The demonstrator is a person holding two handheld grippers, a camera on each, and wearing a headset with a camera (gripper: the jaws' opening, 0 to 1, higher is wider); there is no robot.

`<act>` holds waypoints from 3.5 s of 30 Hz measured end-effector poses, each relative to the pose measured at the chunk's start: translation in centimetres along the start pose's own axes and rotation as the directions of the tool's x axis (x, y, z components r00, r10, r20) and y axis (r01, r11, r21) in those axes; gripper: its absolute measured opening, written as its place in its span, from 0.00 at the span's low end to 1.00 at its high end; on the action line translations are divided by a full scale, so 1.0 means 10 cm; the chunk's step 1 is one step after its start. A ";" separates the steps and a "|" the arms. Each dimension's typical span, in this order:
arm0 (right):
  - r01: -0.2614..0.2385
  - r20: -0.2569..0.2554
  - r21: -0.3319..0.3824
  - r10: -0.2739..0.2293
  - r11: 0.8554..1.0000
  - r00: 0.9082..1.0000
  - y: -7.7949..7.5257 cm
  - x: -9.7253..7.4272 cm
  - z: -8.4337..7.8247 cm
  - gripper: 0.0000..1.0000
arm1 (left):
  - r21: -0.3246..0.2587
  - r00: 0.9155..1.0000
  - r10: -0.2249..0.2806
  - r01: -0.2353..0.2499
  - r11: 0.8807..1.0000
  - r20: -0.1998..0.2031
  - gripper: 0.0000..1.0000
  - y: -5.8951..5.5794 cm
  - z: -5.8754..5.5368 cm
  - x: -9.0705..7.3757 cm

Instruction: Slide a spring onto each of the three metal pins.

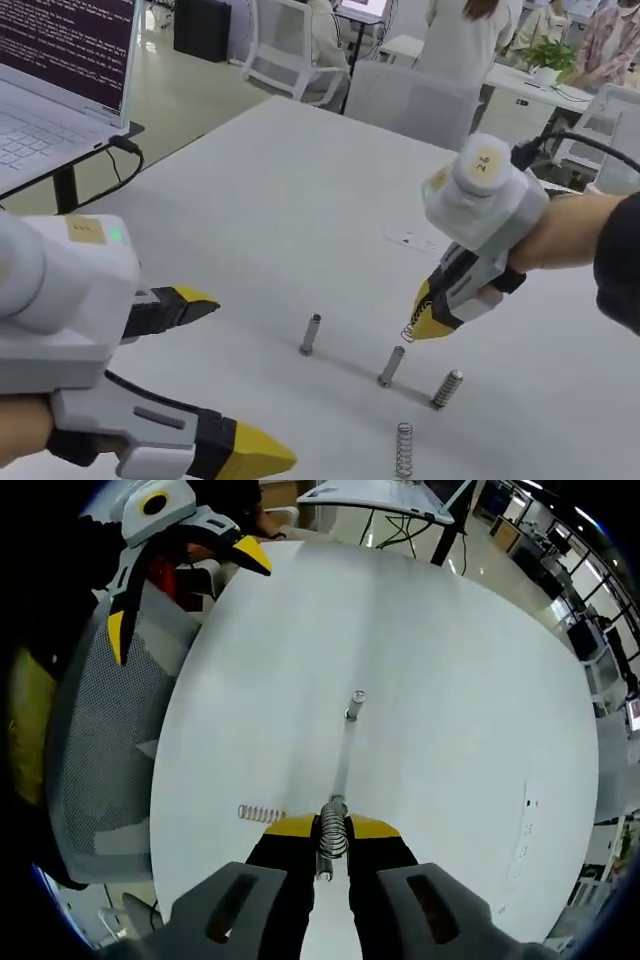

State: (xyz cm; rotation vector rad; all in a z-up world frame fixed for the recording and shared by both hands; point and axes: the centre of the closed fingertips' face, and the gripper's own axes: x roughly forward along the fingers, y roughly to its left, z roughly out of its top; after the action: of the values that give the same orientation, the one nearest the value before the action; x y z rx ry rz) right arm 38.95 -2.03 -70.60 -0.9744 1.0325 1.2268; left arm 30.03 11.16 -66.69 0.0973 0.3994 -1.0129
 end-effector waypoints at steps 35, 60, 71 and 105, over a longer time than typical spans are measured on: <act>-0.029 -0.062 -0.035 0.026 0.999 0.998 -0.08 0.20 -0.10 0.08 | -0.007 1.000 -0.013 0.013 1.000 -0.016 0.86 0.02 -0.05 0.02; -0.032 -0.051 -0.021 0.031 0.999 0.998 -0.09 0.22 -0.09 0.08 | -0.008 0.999 -0.024 0.024 1.000 -0.026 0.83 0.01 -0.07 0.02; -0.032 -0.062 -0.018 0.031 0.999 0.998 -0.09 0.22 -0.13 0.08 | -0.008 0.999 -0.032 0.032 0.999 -0.030 0.82 0.00 -0.08 0.03; -0.050 -0.074 -0.016 0.049 0.999 0.996 -0.07 0.49 -0.21 0.09 | -0.006 0.998 -0.036 0.036 0.999 -0.041 0.80 -0.02 -0.09 0.01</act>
State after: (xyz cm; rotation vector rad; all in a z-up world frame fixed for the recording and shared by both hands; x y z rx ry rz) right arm 39.76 -2.84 -75.83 -1.0194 1.1111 1.2500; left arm 29.63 11.19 -67.58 0.1069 0.4429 -1.0467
